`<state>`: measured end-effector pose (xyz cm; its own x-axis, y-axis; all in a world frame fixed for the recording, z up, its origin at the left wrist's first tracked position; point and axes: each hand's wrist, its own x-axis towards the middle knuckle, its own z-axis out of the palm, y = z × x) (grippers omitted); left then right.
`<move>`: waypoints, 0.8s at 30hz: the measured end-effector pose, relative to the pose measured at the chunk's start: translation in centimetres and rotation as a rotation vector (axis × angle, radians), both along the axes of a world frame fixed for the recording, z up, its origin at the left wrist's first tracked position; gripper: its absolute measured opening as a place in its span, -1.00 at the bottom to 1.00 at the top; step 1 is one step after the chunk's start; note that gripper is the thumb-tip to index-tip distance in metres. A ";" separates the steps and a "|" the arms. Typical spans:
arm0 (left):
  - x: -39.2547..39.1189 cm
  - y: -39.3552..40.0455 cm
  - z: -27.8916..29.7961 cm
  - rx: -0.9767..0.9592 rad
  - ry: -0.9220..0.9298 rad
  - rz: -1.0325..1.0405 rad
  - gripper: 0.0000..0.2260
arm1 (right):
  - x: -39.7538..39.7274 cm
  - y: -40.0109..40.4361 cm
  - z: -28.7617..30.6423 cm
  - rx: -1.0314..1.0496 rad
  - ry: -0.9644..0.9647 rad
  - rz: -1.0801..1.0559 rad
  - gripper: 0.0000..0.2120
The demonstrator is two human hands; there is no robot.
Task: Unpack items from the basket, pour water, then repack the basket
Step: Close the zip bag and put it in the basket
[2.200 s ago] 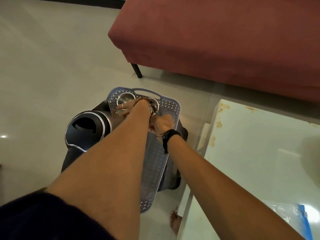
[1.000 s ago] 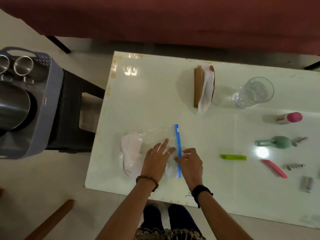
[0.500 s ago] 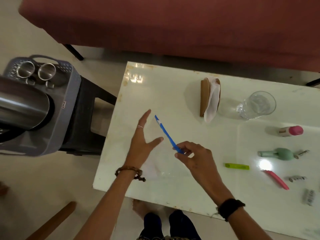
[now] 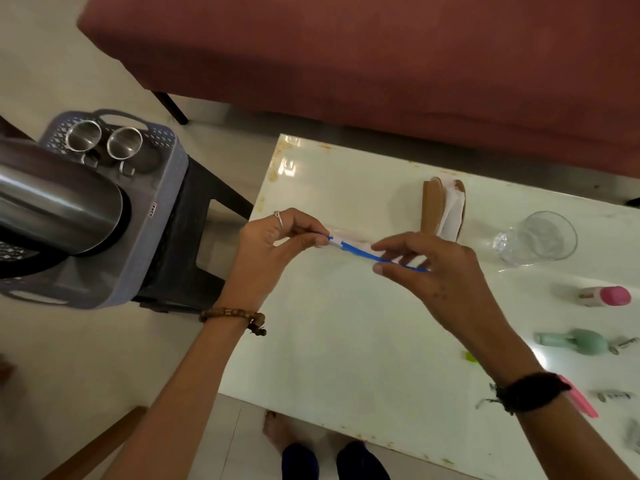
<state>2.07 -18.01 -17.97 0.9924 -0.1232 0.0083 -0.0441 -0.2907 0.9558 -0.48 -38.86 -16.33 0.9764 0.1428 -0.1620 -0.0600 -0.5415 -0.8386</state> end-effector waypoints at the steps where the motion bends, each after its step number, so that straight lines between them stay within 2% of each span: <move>1: -0.1 -0.2 0.2 0.028 -0.024 -0.006 -0.79 | 0.4 0.8 0.3 0.016 -0.025 0.007 -0.83; 7: -0.3 -1.0 0.8 0.073 -0.071 0.063 -0.73 | 1.9 4.2 1.4 -0.038 -0.159 0.115 -0.79; 13: -0.6 -1.7 0.8 0.068 -0.088 0.124 -0.72 | 1.6 3.2 1.3 -0.123 -0.262 0.074 -0.87; 17: -0.1 -0.7 0.4 -0.016 -0.043 0.219 -0.77 | 1.5 1.5 0.5 -0.147 -0.256 0.026 -0.89; 24: 1.0 2.2 0.2 -0.032 -0.024 0.351 -0.82 | 1.7 -1.2 -1.1 -0.171 -0.192 -0.013 -0.91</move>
